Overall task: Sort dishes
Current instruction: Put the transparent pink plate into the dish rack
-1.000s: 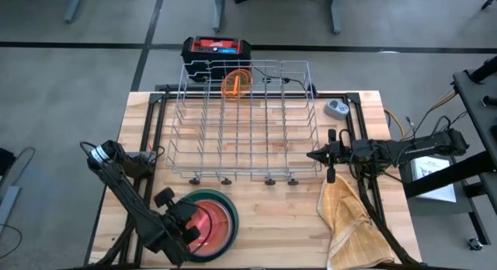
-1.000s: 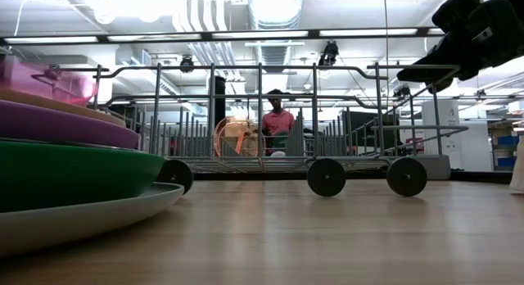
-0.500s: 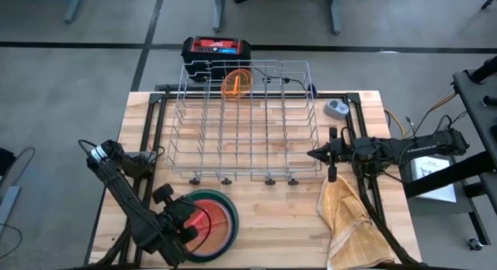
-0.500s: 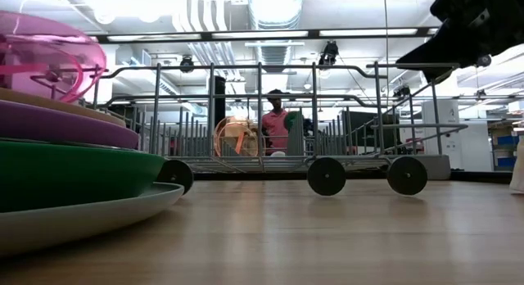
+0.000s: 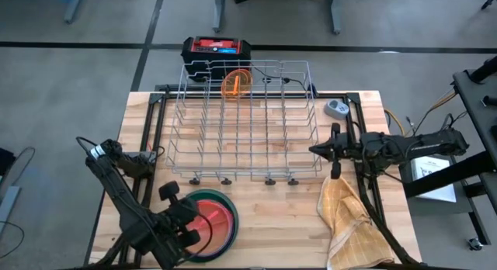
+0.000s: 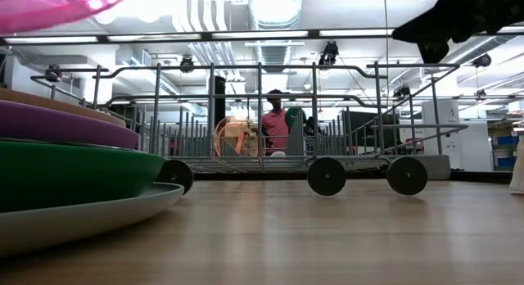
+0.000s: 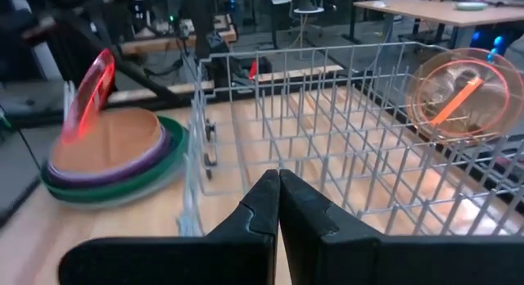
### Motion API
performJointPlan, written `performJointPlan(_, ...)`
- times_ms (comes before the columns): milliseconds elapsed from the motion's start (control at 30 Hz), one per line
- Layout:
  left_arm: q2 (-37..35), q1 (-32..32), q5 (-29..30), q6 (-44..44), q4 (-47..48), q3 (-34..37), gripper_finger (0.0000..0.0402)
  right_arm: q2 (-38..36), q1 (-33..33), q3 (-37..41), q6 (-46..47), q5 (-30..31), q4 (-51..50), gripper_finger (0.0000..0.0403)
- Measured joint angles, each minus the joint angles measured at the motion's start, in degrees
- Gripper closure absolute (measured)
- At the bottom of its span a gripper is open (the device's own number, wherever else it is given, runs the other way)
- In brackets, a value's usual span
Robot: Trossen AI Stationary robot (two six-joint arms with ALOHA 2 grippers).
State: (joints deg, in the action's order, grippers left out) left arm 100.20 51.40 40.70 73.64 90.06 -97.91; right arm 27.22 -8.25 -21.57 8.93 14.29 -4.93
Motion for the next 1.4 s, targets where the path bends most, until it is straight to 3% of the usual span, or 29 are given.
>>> performJointPlan(167, 0.0, -0.3, 9.7, -6.3, 0.0, -3.6, 0.0401, 1.2, 0.0, -1.4, 6.0, -3.4, 1.3, 0.0394)
performJointPlan(333, 0.0, -2.4, 17.9, -14.5, 0.0, -6.5, 0.0401, 5.7, -0.9, -3.0, 4.2, -7.3, 6.0, 0.037)
performJointPlan(633, 0.0, -8.9, 28.1, -24.8, 0.0, -9.2, 0.0401, 20.1, -2.8, -13.3, -2.5, -3.7, 8.3, 0.0305)
performJointPlan(1000, 0.0, -16.7, 29.4, -26.5, 0.0, -15.7, 0.0401, 35.5, -3.3, -25.9, -7.5, -0.8, 8.1, 0.026)
performJointPlan(1400, 0.0, -19.6, 31.9, -28.6, 0.0, -18.5, 0.0401, 39.8, -3.8, -32.9, -9.0, -0.7, 8.3, 0.0239)
